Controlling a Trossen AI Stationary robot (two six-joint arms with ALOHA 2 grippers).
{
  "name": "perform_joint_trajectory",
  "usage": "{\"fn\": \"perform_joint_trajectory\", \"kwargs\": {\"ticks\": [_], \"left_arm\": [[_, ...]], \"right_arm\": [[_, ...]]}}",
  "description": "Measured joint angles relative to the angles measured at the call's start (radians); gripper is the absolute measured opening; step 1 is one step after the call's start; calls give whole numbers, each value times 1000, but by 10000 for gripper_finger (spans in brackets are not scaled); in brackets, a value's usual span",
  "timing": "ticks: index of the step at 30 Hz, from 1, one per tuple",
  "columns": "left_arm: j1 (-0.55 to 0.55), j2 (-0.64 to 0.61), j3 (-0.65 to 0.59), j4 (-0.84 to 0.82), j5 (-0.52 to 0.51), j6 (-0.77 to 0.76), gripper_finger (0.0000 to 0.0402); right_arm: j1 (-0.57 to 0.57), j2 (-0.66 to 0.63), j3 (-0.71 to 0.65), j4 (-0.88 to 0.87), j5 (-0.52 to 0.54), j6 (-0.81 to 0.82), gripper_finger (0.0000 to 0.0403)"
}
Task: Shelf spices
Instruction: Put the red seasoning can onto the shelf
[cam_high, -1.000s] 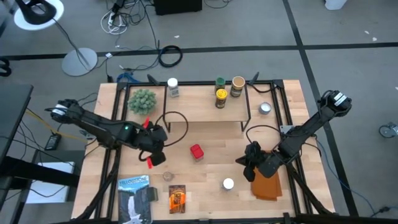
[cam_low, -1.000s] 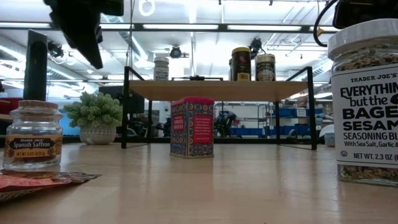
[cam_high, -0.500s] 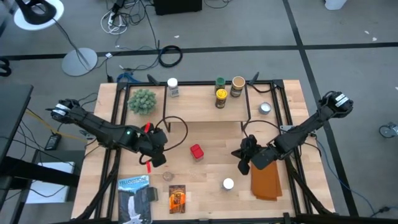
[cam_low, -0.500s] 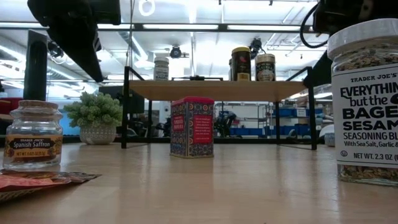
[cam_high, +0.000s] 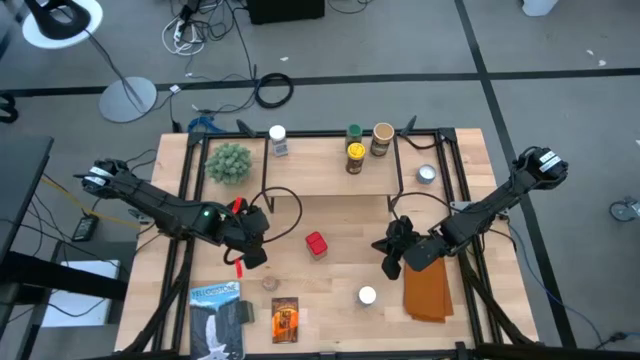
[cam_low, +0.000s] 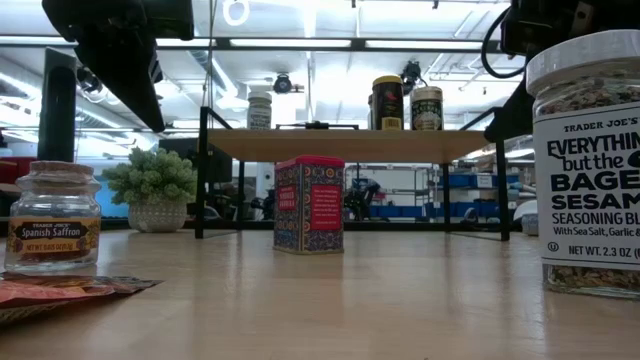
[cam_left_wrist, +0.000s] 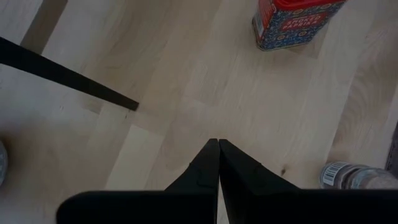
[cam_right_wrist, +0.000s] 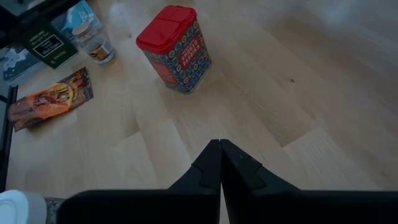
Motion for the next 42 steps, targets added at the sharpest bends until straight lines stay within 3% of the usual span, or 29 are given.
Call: {"fn": "perform_joint_trajectory", "kwargs": {"ticks": [8, 14, 19, 24, 31, 37, 42], "left_arm": [[0, 0, 0, 72, 0, 2, 15], [0, 0, 0, 84, 0, 3, 15], [0, 0, 0, 83, 0, 3, 15], [0, 0, 0, 114, 0, 3, 15], [0, 1, -1, 181, 0, 3, 15], [-1, 1, -1, 250, 12, -13, 15], [-13, 1, -1, 290, 20, 94, 15]], "right_arm": [[0, 0, 0, 13, 0, 0, 4], [-32, 0, 0, 129, 46, 25, 26], [-96, 0, 0, 253, -5, -17, 69], [-148, 5, 0, 431, -74, -119, 141], [-168, 78, 0, 706, -71, -326, 226], [-199, 149, 8, 725, -61, -283, 252], [-211, 238, 103, 667, -158, -271, 259]]}}
